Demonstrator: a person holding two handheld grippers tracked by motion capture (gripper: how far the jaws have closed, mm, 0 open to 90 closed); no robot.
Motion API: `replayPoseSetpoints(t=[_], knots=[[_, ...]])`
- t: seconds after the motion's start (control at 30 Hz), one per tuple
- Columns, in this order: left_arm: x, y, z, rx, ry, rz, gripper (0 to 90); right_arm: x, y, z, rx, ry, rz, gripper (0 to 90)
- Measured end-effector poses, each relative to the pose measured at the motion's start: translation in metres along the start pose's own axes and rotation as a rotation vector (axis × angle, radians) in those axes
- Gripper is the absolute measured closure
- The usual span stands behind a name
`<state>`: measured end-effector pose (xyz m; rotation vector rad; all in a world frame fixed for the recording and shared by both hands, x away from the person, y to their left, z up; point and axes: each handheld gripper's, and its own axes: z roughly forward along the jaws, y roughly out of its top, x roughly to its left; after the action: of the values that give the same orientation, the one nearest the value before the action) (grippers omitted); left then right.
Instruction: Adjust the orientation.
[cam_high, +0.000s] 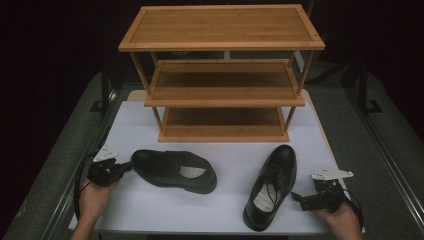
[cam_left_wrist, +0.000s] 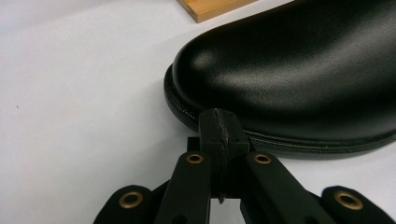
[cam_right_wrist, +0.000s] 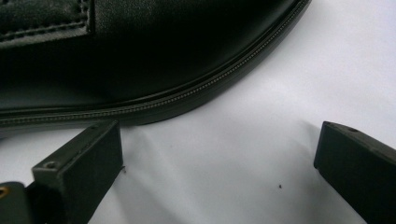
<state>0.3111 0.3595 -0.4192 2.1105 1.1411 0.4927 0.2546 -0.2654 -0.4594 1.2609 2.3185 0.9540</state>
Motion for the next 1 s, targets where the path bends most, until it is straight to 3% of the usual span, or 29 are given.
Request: replayPoseSetpoints(t=[0.53, 0.67, 0.87, 1.0], knots=[[0.009, 0.03, 0.031, 0.007, 0.004, 0.018, 90.0, 0.0, 0.0, 0.0, -0.001, -0.001, 0.0, 0.9], [0.009, 0.034, 0.038, -0.007, -0.007, 0.006, 90.0, 0.0, 0.0, 0.0, -0.001, -0.001, 0.0, 0.9], [0.012, 0.034, 0.038, -0.015, -0.024, 0.002, 90.0, 0.0, 0.0, 0.0, -0.001, -0.001, 0.0, 0.9], [0.016, 0.034, 0.037, -0.018, -0.009, 0.003, 90.0, 0.0, 0.0, 0.0, -0.001, -0.001, 0.0, 0.8]])
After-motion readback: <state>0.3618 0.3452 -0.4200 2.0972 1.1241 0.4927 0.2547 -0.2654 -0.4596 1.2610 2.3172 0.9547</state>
